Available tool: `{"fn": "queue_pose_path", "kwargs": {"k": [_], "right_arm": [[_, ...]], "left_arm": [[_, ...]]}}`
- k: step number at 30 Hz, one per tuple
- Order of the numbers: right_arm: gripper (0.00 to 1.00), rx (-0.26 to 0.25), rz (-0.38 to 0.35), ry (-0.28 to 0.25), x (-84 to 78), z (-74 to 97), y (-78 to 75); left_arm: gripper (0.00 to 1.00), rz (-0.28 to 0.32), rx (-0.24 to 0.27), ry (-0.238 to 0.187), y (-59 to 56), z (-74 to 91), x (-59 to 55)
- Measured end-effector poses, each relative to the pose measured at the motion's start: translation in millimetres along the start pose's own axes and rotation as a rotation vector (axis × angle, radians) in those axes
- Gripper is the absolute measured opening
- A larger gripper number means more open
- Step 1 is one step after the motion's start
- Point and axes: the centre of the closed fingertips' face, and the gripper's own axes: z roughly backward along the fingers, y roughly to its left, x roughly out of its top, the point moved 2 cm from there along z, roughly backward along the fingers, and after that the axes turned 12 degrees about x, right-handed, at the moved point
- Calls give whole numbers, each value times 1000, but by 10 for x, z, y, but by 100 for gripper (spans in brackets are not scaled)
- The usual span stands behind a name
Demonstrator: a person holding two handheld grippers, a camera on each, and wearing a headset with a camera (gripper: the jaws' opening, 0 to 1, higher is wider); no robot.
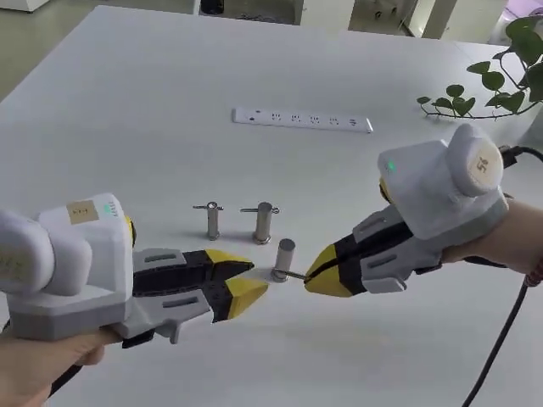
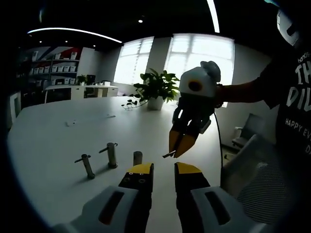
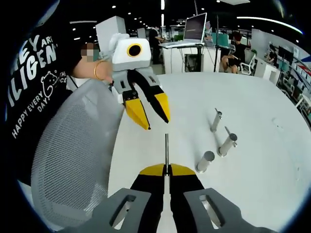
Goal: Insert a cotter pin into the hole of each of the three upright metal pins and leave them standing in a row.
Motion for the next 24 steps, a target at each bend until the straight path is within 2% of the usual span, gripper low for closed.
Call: {"fn": "queue_pose_path", "kwargs": {"k": [4,6,9,12,15,24], "right_arm": [[0,-42,-14,29,-64,61,-115],[0,-67,-25,42,-109,102,-228],[0,-97,-27,75,-175,139,-310],[0,-103,-31,93,-224,147,-347],[0,-107,-31,113,-270,153,-378],[0,-135,-36,177,-413,189,-546]], "left_arm": [[18,-23,43,9,34,-26,-50],[19,-36,56,15,36,-44,-80],[21,-73,97,30,73,-85,-118],[21,-119,135,54,116,-147,-166],[21,-140,147,71,130,-215,-202],[22,-150,190,100,177,-413,-275]]}}
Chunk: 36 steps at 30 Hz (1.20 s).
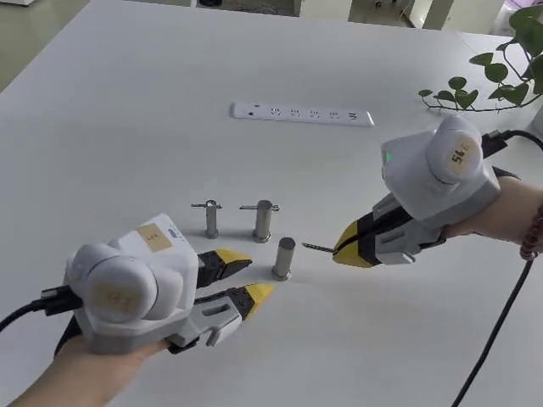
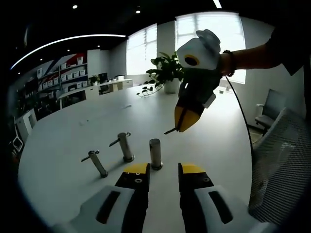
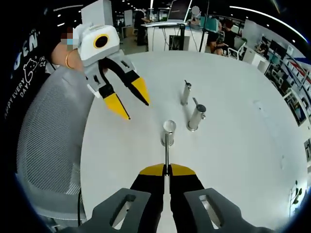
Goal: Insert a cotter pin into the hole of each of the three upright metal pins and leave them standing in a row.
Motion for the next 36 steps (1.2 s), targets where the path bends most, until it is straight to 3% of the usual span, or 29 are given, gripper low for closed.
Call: {"fn": "queue_pose_path", "kwargs": {"k": [6,12,30,36], "right_arm": [[0,-5,-2,29,-57,-17,-54],[0,4,11,43,-64,-37,-63],[0,35,64,67,-29,-75,-86],[0,47,75,79,-26,-98,-73]], "left_arm": [[22,8,34,12,63,-147,-18],[22,58,42,25,88,-278,-28],[17,79,14,59,37,-611,-90],[14,83,5,43,12,-666,-68]]}}
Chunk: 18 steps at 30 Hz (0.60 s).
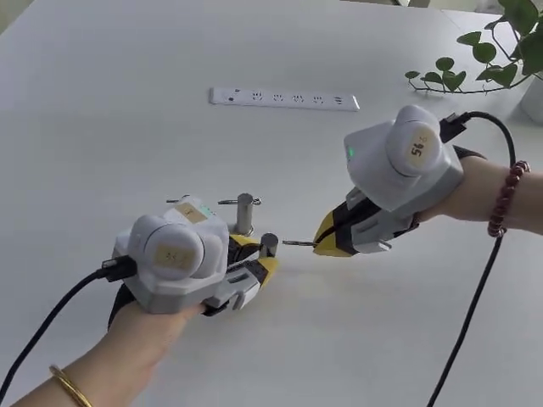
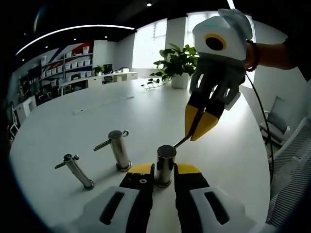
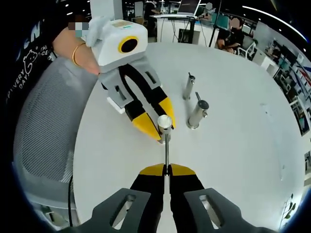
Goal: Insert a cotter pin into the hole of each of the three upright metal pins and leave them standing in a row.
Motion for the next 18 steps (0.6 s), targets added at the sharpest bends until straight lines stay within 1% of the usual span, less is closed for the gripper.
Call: {"fn": "queue_pose_path", "kwargs": {"k": [4,11,18], "right_arm": [[0,2,11,0,24,-16,-2],[0,6,17,1,40,-21,-9],[0,10,28,7,53,-32,-8]], "left_arm": [[14,-12,-4,5,-9,-26,-11],[12,-19,-6,16,-19,-37,-48],[12,-17,-11,18,-19,-42,-57]]}}
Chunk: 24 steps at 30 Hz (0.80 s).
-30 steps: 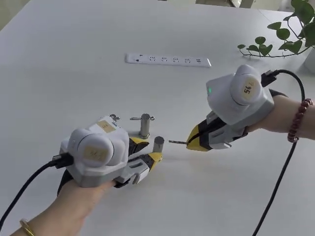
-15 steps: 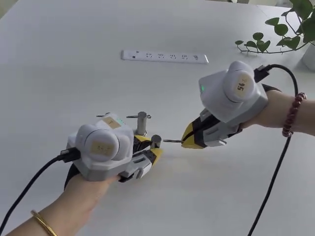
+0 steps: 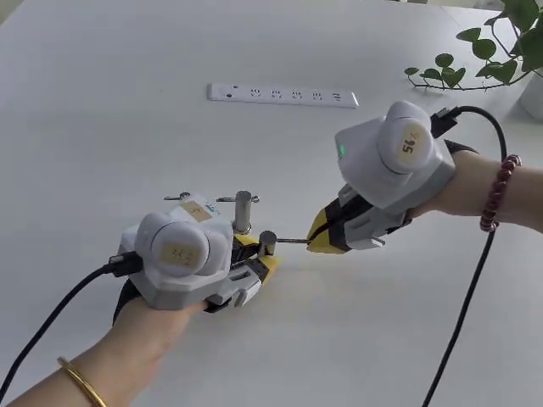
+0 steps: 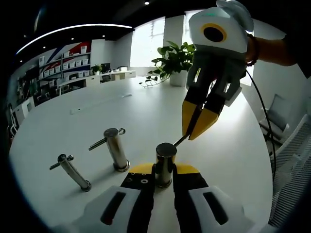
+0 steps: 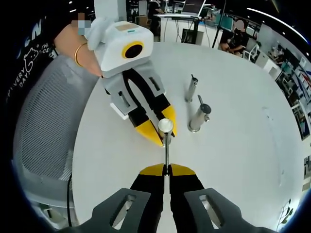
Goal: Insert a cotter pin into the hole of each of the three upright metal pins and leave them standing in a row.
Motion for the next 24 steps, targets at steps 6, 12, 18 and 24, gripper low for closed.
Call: {"fn": "queue_pose_path", "kwargs": {"k": [6,12,18,24], "right_arm": [[0,-4,15,-10,48,12,3],[0,-3,30,-11,81,-5,-6],[0,-4,53,-5,127,-39,-24],[0,-4,55,-3,124,-57,-51]], "left_arm": [[12,-10,3,-3,-1,-4,1],[11,-20,-1,-6,2,-7,4],[12,-20,-1,-14,-2,-5,-1],[12,-8,-4,-23,1,-12,-7]]}}
